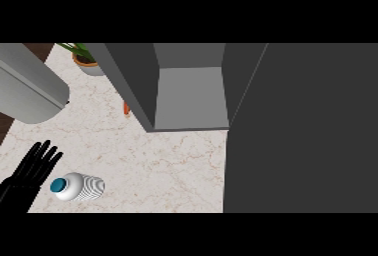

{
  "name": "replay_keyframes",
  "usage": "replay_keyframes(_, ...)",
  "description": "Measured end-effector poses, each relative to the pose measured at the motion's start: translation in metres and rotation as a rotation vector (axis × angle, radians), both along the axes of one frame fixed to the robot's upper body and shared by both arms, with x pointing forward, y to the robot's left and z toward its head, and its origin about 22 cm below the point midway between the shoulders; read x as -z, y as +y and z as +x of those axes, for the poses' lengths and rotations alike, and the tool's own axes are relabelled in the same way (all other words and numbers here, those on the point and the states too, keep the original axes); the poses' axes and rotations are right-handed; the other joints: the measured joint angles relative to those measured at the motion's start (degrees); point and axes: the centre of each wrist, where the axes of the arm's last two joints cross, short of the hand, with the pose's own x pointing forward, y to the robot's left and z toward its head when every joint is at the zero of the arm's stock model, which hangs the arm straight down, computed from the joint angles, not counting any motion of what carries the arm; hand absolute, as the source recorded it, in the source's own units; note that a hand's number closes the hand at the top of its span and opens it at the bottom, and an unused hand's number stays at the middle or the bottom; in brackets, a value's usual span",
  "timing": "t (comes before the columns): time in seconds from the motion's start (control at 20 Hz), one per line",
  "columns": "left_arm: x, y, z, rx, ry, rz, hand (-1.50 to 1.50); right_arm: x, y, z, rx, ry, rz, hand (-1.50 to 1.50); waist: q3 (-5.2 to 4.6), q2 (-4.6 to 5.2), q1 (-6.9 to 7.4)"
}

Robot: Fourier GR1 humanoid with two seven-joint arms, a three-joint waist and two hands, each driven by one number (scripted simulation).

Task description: Pick up the bottled water, place it into the cabinet and close the cabinet

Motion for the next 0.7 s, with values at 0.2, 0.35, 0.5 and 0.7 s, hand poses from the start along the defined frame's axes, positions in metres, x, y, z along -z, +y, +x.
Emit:
replay_keyframes(0.2,0.025,-0.003,0.012,0.009,0.022,0.003,-1.50,0.001,-0.003,-0.004,0.002,-0.003,-0.015,-1.50,-0.03,0.10,-0.11)
replay_keyframes(0.35,0.045,-0.011,0.015,0.023,0.056,0.001,-1.50,0.003,0.001,-0.006,0.002,-0.006,0.014,-1.50,-0.05,0.12,-0.08)
replay_keyframes(0.5,0.058,-0.020,0.020,0.032,0.066,0.007,-1.50,0.004,0.001,-0.010,0.001,-0.001,0.017,-1.50,-0.06,0.11,-0.08)
replay_keyframes(0.7,0.074,-0.029,0.023,0.033,0.078,0.018,-1.50,0.005,0.001,-0.013,0.002,-0.005,0.013,-1.50,-0.08,0.16,-0.04)
